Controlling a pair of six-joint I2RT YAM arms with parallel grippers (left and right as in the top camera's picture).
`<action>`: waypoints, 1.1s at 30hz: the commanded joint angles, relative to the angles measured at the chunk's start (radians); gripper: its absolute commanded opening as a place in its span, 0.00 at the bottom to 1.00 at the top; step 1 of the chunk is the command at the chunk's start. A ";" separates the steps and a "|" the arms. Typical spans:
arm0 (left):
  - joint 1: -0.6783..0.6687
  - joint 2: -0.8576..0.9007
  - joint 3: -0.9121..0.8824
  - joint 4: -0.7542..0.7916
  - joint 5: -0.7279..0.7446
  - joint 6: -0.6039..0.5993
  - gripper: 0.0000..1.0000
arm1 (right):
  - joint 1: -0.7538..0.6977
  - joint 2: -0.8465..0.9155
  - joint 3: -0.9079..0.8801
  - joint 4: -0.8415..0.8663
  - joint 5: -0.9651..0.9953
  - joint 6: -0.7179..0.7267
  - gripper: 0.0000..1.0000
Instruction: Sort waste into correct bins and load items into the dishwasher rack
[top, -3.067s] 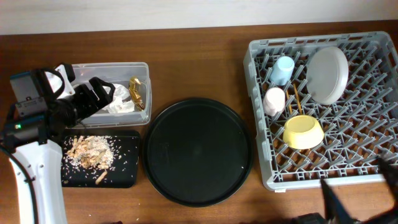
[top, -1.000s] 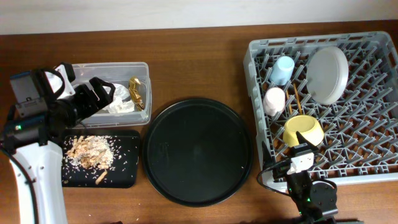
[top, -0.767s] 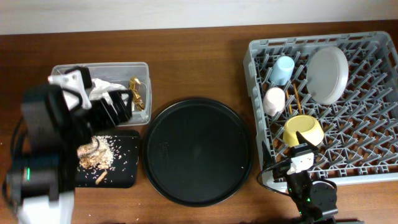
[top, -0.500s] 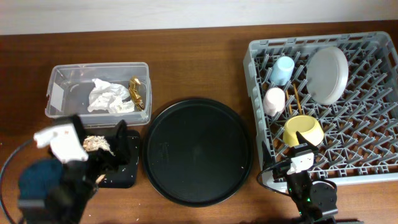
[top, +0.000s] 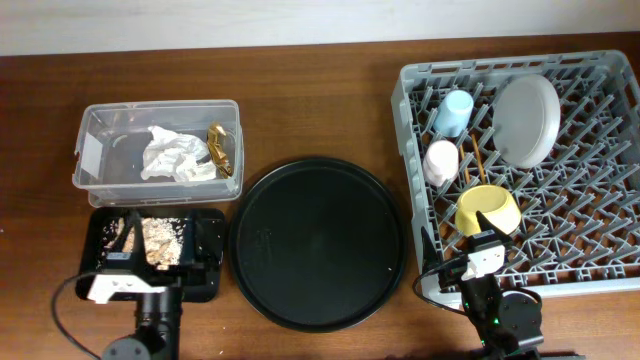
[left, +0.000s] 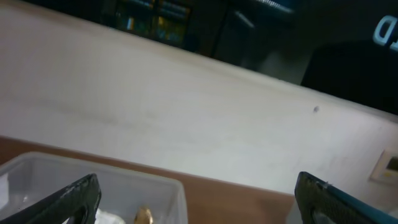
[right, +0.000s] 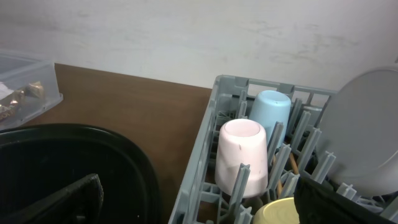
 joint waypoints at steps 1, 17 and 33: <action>0.051 -0.078 -0.110 0.026 0.061 -0.003 0.99 | 0.002 -0.010 -0.005 -0.005 0.012 0.009 0.99; 0.073 -0.085 -0.214 -0.168 0.023 0.186 0.99 | 0.002 -0.010 -0.005 -0.005 0.012 0.009 0.99; 0.073 -0.084 -0.214 -0.167 0.026 0.244 0.99 | 0.002 -0.010 -0.005 -0.005 0.012 0.009 0.99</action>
